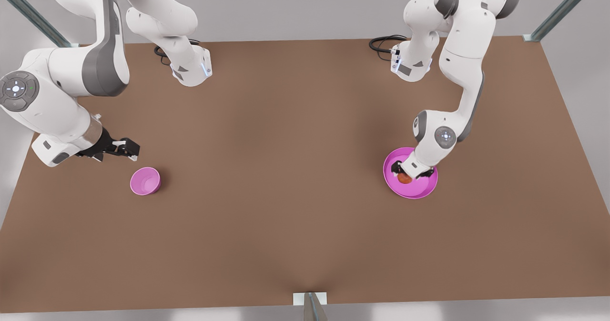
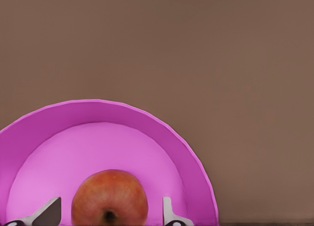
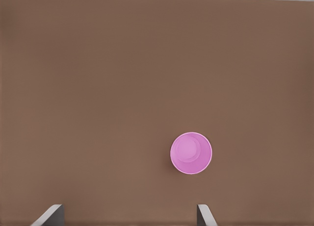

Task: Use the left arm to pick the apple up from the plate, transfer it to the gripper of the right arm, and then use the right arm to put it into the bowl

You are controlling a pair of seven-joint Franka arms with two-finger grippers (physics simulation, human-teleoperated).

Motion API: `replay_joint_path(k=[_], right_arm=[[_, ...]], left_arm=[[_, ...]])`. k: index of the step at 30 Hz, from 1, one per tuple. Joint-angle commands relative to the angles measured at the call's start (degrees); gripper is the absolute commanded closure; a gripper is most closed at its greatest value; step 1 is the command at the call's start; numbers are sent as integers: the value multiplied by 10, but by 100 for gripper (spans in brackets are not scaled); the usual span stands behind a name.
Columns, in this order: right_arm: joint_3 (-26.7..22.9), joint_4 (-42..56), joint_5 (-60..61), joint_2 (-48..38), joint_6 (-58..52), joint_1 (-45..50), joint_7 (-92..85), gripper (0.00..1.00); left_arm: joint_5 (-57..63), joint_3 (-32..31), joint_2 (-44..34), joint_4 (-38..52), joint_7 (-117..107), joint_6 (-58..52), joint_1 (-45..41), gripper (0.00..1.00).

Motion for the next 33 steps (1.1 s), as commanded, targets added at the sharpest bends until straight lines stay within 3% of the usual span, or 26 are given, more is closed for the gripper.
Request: replay_joint_path(k=[1, 12, 14, 17, 21, 28, 33], right_arm=[[0, 0, 0, -1, 0, 1, -1, 0], [0, 0, 0, -1, 0, -1, -2, 0], [0, 0, 0, -1, 0, -1, -2, 0], [0, 0, 0, -1, 0, 0, -2, 0], [0, 0, 0, -1, 1, 1, -2, 0], [0, 0, 0, -1, 1, 0, -5, 0], [0, 0, 0, -1, 1, -1, -6, 0]], left_arm=[[1, 0, -2, -6, 13, 8, 0, 0], [1, -2, 25, 1, 13, 18, 0, 0], [1, -2, 29, 1, 13, 24, -2, 10], [2, -2, 29, 1, 14, 25, -1, 12], [2, -2, 29, 1, 14, 25, -2, 21], [2, -2, 28, 1, 14, 25, -1, 27], [2, -3, -15, 1, 13, 12, 2, 28]])
